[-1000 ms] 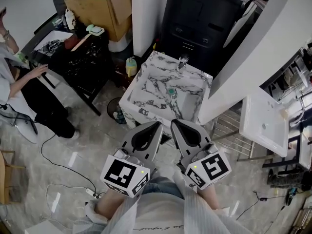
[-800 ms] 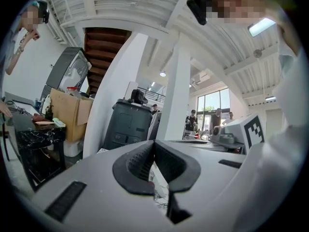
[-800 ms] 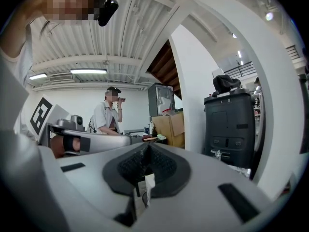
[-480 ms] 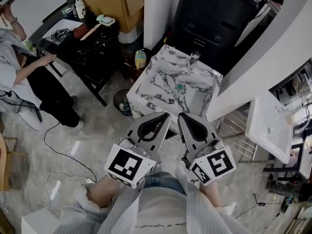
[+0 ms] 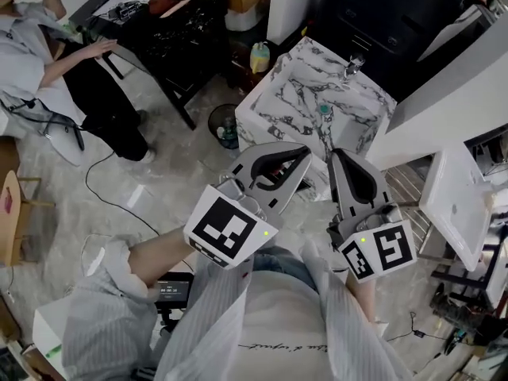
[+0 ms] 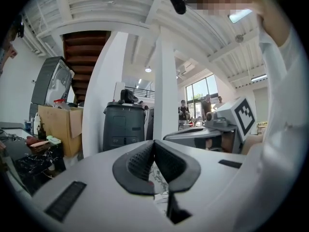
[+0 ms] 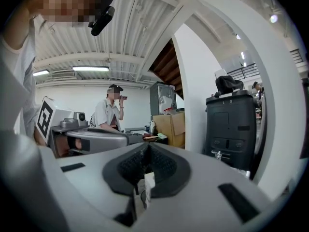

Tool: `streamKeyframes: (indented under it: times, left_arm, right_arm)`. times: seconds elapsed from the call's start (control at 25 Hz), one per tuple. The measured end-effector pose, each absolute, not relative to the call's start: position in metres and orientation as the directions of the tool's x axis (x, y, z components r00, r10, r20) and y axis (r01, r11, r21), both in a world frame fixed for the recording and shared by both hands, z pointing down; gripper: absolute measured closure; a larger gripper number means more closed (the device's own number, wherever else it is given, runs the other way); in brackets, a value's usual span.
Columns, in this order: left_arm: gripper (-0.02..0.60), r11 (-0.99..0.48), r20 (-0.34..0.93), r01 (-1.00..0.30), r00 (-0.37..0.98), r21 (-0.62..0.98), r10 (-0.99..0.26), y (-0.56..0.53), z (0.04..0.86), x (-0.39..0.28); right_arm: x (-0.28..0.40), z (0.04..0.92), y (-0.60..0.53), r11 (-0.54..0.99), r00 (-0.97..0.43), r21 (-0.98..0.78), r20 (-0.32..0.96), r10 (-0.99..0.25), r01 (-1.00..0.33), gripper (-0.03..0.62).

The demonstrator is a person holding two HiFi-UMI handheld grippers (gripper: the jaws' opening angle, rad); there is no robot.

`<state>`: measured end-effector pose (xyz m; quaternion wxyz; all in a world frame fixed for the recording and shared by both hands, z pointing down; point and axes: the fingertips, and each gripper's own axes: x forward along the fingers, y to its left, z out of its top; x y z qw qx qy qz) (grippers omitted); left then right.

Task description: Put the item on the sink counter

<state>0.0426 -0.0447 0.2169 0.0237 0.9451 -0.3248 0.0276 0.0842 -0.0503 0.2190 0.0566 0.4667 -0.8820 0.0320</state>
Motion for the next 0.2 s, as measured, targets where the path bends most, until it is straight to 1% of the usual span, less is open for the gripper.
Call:
streamKeyframes:
  times: [0.2]
  left_arm:
    - [0.566, -0.802, 0.074, -0.596, 0.802, 0.043, -0.593, -0.0439, 0.2230, 0.0429]
  right_arm:
    - [0.0875, 0.2210, -0.0479, 0.549, -0.542, 0.011, 0.141, -0.829, -0.836, 0.585]
